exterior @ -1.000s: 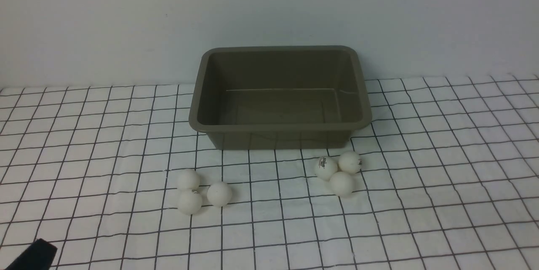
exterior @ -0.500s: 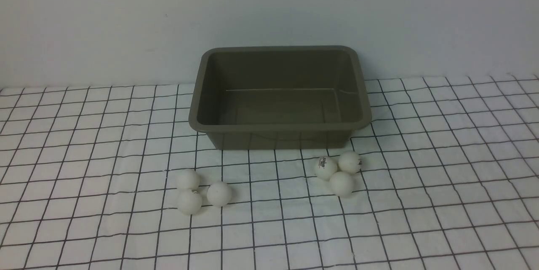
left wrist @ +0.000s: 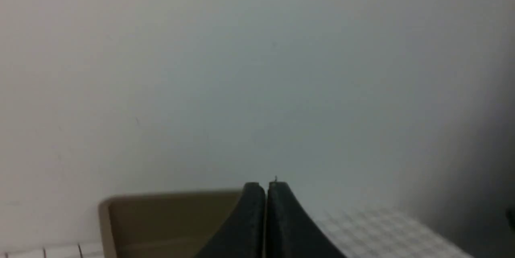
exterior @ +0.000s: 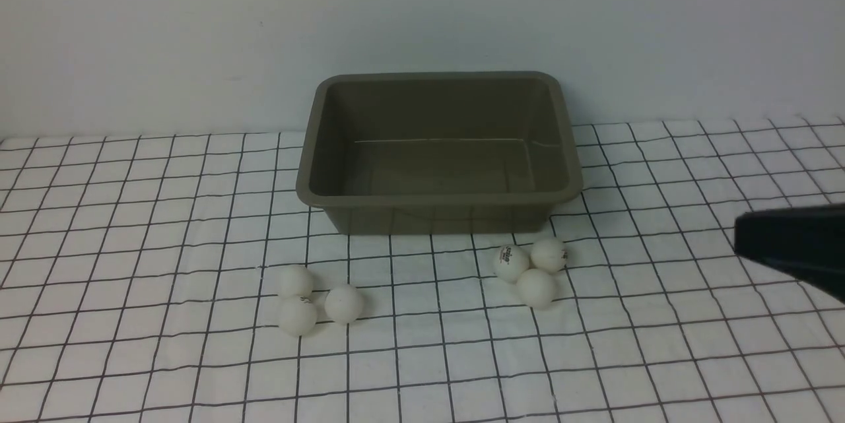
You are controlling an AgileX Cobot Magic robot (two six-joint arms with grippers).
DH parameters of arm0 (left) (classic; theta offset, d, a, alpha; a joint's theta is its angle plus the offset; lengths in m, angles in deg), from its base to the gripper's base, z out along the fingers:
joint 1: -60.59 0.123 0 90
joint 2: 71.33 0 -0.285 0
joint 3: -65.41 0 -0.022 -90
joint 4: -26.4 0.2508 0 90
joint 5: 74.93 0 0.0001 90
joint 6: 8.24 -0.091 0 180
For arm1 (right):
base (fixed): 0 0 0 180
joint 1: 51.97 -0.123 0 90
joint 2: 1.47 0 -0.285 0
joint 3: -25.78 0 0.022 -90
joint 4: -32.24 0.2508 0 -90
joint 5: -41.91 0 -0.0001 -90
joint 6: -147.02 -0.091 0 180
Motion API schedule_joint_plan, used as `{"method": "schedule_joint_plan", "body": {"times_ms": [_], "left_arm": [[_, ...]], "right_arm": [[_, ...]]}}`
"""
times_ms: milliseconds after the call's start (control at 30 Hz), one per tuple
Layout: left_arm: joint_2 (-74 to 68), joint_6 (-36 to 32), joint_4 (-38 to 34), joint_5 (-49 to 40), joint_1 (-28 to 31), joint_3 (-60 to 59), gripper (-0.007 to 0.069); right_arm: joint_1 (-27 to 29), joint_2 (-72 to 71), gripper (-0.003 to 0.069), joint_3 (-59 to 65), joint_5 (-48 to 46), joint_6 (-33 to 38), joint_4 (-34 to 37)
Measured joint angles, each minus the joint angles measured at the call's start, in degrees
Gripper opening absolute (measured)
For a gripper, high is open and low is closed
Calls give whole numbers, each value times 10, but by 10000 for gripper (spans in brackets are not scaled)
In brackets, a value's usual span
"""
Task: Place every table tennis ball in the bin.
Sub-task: Use the right arm to clamp the table tennis ball closest to it
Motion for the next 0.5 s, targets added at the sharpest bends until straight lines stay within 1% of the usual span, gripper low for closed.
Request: {"method": "schedule_joint_plan", "body": {"times_ms": [100,133,200,233,300,367,433,500], "left_arm": [[-132,15,101,-94,0,68,-4],[-186,33,158,-135,0,98,-4],[-260,64,242,-196,0,140,-4],[-308,93,296,-229,0,168,-4],[-372,132,365,-267,0,208,-4],[-420,168,413,-295,0,237,-4],[-458,208,450,-307,0,257,-4],[-486,252,485,-312,0,267,-4]], "right_arm": [[-3,34,-17,-30,-11,-1,4],[-10,44,-17,-41,-11,-2,2],[-33,61,-15,-56,-4,-3,2],[-48,69,-15,-62,4,-3,2],[-91,90,-15,-73,42,-3,2],[-137,119,-13,-85,97,-10,-3],[-171,153,-13,-91,123,-34,-19],[-204,206,-13,-91,129,-65,-72]]}}
